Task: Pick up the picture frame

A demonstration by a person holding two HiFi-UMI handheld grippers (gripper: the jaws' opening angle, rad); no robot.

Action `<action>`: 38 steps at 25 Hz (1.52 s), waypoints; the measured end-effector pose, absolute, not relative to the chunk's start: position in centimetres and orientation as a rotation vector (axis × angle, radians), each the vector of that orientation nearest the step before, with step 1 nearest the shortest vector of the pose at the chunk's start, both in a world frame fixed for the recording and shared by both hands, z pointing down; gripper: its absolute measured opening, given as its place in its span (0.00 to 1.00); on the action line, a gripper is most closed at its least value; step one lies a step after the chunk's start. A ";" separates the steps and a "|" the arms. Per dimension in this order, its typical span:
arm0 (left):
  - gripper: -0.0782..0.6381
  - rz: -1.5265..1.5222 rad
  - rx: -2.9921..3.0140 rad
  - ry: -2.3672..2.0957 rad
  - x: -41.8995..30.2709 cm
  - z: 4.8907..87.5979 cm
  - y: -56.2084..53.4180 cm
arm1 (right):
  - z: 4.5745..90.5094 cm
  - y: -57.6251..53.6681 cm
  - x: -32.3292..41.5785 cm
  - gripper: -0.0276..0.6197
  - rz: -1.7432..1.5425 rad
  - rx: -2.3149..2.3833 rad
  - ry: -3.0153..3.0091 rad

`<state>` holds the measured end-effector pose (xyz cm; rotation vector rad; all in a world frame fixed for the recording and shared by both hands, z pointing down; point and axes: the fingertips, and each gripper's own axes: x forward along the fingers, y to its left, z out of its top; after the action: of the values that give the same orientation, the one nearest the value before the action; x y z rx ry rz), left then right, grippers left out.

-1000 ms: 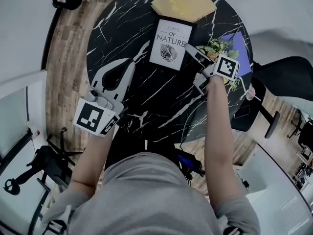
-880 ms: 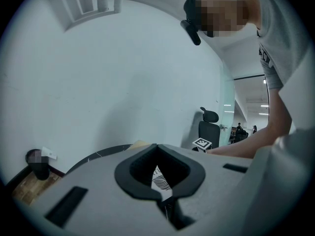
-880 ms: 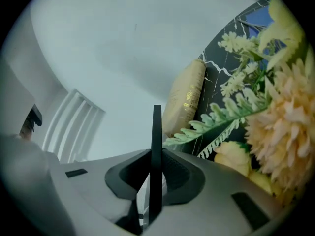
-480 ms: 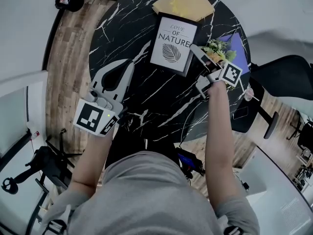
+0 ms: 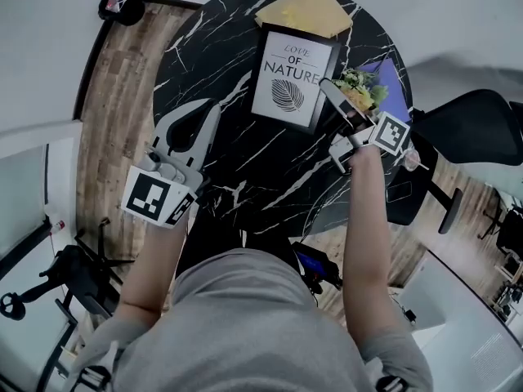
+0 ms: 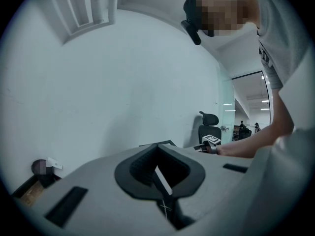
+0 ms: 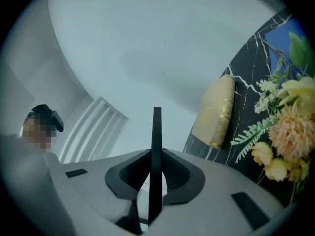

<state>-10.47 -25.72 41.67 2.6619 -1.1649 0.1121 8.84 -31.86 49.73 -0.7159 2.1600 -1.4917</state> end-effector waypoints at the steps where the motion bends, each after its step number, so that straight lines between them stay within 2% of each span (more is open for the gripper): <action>1: 0.12 0.110 2.664 -1.176 -10.7 41.4 -25.7 | 49.4 -31.7 8.7 0.17 -1.484 -0.714 2.175; 38: 0.12 0.050 2.721 -1.277 -12.3 35.2 -19.3 | 34.3 -26.2 9.1 0.17 -1.208 -0.523 2.237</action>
<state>-12.27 -19.26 35.23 2.7205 -1.2765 0.0502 9.12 -26.23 34.33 -0.5228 2.2366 -1.2084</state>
